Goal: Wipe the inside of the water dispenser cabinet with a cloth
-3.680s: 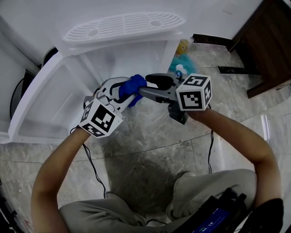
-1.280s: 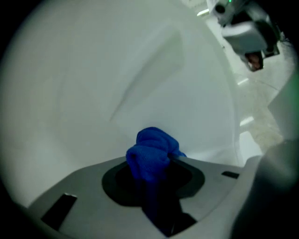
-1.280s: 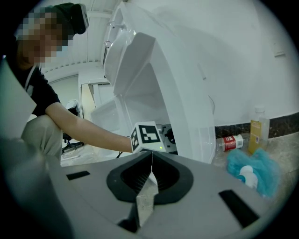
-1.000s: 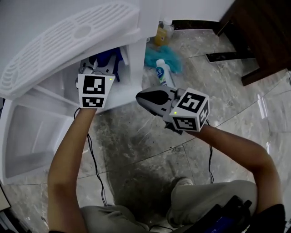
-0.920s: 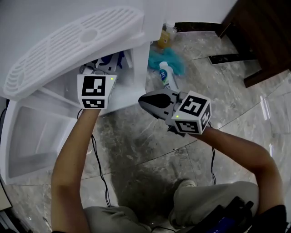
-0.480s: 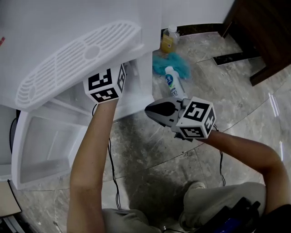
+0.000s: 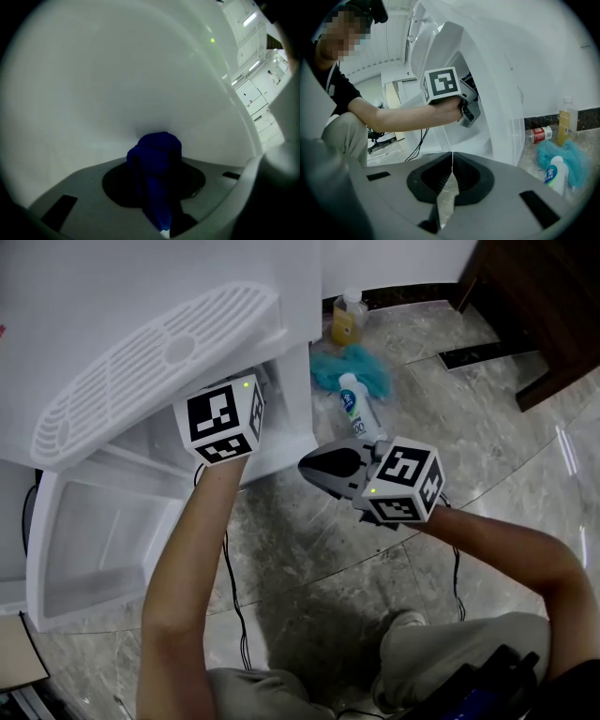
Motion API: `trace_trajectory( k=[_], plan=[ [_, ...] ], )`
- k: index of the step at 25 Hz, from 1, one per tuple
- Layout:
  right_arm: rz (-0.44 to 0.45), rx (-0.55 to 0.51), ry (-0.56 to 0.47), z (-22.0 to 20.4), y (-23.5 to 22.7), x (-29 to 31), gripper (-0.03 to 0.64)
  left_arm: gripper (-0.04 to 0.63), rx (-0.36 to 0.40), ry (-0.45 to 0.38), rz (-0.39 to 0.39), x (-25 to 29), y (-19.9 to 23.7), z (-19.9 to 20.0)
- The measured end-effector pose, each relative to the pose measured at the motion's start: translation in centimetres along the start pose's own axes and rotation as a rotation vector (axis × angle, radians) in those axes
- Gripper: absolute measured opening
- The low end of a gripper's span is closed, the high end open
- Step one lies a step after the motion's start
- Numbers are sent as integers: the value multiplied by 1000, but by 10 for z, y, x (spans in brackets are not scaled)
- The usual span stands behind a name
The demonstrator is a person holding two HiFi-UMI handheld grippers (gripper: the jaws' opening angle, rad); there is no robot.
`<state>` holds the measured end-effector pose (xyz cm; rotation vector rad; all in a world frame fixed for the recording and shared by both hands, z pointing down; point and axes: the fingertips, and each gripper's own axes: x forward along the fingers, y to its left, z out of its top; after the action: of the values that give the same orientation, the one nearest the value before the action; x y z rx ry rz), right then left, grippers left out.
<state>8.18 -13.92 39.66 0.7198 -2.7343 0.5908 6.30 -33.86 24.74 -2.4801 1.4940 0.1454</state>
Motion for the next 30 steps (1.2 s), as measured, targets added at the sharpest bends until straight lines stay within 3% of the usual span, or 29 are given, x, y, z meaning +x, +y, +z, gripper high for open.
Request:
trace_trajectory(
  k=[4,8,17,22,30],
  plan=[
    [9,-6,13,-1,4,3,0,130,-13,86,2,21,13,-6],
    [9,-19,16,1,10,4,0,127,-21,114,4,21,13,-6],
    [-32,-27,-26,29,17,13,0,129,52,216,-247,-31,-27,-10],
    [-59,-90,-26,46,31,22,0,129,114,286,-429,-95,-44,-14],
    [-72,-205,18,51,50,46,0,129,132,457,-516,-217,-9,-51]
  ],
)
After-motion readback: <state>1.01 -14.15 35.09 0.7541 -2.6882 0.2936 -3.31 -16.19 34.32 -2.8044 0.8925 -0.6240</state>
